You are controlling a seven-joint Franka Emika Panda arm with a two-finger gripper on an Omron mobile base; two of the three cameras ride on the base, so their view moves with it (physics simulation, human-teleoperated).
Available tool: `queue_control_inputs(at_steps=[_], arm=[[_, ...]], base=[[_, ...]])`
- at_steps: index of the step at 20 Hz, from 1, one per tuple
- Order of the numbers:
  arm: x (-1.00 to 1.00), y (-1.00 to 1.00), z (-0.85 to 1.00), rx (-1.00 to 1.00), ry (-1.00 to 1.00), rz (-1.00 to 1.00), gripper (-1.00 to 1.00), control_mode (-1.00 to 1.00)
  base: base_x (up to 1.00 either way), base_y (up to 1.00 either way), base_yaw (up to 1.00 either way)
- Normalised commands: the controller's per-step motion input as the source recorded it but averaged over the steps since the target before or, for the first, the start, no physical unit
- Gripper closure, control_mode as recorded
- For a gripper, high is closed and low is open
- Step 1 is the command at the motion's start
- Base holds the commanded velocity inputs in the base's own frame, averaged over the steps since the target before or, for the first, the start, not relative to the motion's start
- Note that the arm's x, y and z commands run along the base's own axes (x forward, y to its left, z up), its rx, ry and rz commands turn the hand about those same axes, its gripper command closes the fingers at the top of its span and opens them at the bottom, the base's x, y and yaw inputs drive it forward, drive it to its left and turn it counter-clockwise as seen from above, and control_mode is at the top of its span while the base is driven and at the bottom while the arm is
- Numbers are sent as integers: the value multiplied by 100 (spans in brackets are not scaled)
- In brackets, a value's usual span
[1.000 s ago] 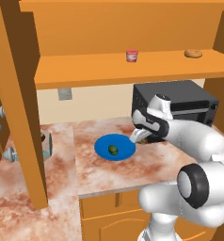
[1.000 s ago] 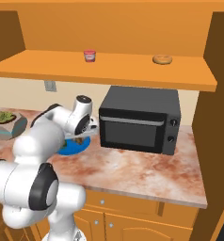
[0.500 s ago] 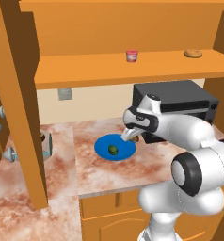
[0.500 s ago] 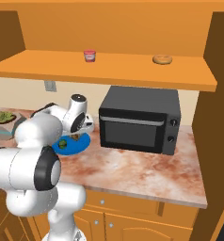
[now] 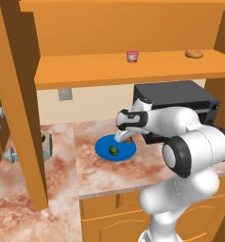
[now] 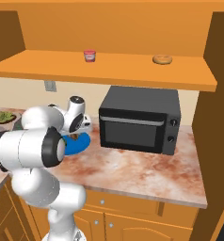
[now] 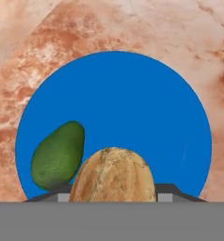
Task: Pick the avocado and bread from the counter and place them on the plate. Then pick the jam from the cabinet and place it next to the plate. Lastly close the cabinet door.
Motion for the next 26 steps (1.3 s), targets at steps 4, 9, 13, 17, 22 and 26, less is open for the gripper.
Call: queue_control_inputs(at_steps=[4, 9, 13, 17, 22, 26], arm=[[25, 14, -32, 0, 0, 0, 100, -100], [15, 7, -33, 0, 0, 0, 100, -100], [11, 0, -29, 0, 0, 0, 100, -100], [12, 1, -23, 0, 0, 0, 100, -100], [14, 5, -19, 0, 0, 0, 100, -100], [12, 11, -17, 0, 0, 0, -100, -100]], base=[[0, 0, 0], [0, 0, 0], [0, 0, 0], [0, 0, 0], [0, 0, 0], [0, 0, 0]])
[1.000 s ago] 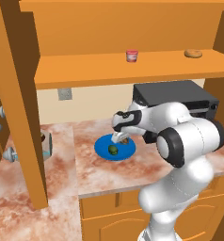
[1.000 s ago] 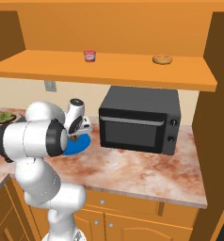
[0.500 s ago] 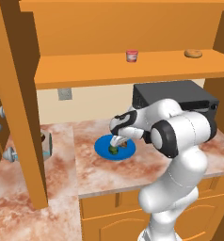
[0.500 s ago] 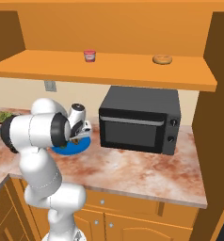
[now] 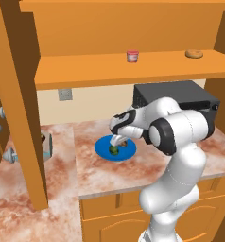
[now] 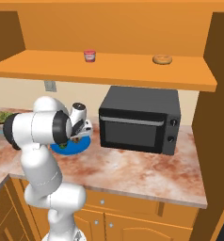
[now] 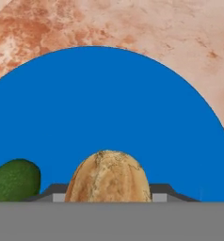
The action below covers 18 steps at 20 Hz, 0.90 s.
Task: Pick the avocado and bread from the counter and place them on the plate. Then pick the jam from the cabinet and place it next to the plate. Lastly close the cabinet door.
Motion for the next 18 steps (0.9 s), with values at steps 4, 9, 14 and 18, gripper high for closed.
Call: queue_control_inputs(at_steps=[4, 9, 14, 18], arm=[[5, 17, -6, 0, 0, 0, -100, -100], [0, 1, 0, 0, -2, 0, -100, -100], [-1, 3, 0, 0, -5, 0, -100, -100], [-17, 9, 0, 0, -7, 0, -100, -100]], base=[[0, 0, 0], [0, 0, 0], [0, 0, 0], [0, 0, 0]])
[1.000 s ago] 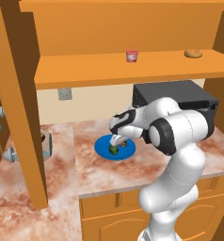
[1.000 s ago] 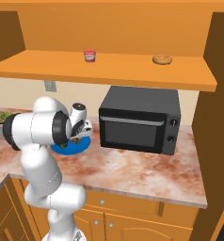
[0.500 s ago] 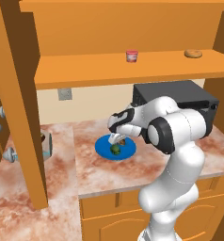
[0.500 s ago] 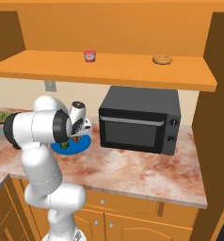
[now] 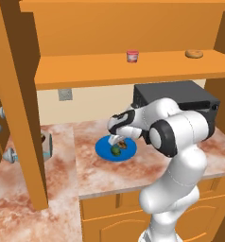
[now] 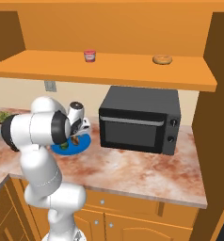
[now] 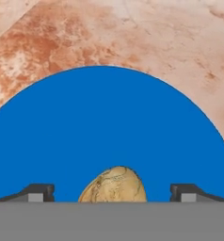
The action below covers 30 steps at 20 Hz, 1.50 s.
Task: Pick the avocado and bread from the counter and place them on the plate. Then pick the jam from the cabinet and place it next to the plate. Lastly close the cabinet door.
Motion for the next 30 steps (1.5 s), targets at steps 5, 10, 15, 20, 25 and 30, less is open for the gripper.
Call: queue_control_inputs(at_steps=[5, 10, 15, 20, 25, 30], arm=[[-40, 17, 11, 0, -8, 0, -100, -100], [-76, 0, 40, 2, -6, 0, -100, -100], [-74, 0, 50, 2, -9, -3, -100, -100], [-61, 0, 62, 0, -10, -4, -100, -100], [-63, 0, 63, 2, -6, -6, -100, -100], [-65, -2, 67, 2, -4, -11, -100, -100]], base=[[0, 0, 0], [0, 0, 0], [0, 0, 0], [0, 0, 0], [0, 0, 0], [0, 0, 0]])
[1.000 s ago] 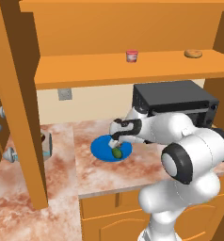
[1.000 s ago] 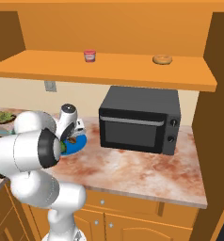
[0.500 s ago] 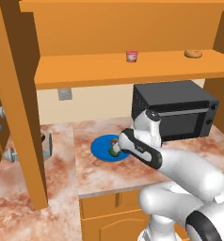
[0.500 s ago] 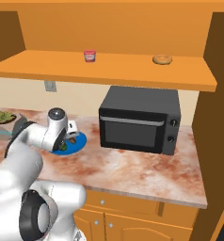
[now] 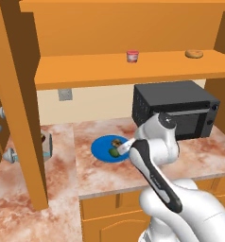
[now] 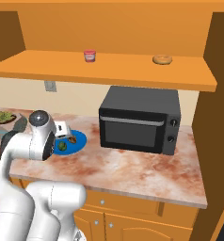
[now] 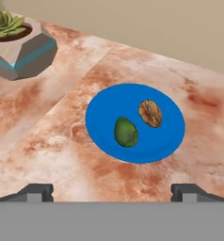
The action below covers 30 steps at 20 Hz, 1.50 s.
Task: Pick the avocado and bread from the counter and place them on the plate. Then pick the jam from the cabinet and place it next to the plate. Lastly close the cabinet door.
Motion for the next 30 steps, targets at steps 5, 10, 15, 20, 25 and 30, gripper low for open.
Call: queue_control_inputs(at_steps=[5, 10, 15, 20, 25, 30], arm=[[-61, -22, 59, 0, -6, -21, -100, -100], [-49, -29, 61, 0, -6, -15, -100, -100], [-43, -32, 60, 4, -2, -5, -100, -100], [-45, -36, 49, 3, -10, -1, -100, -100], [-38, -30, 42, 1, -4, -3, -100, -100], [-11, -14, 38, 0, 0, -2, -100, -100]], base=[[0, 0, 0], [0, 0, 0], [0, 0, 0], [0, 0, 0], [0, 0, 0], [0, 0, 0]])
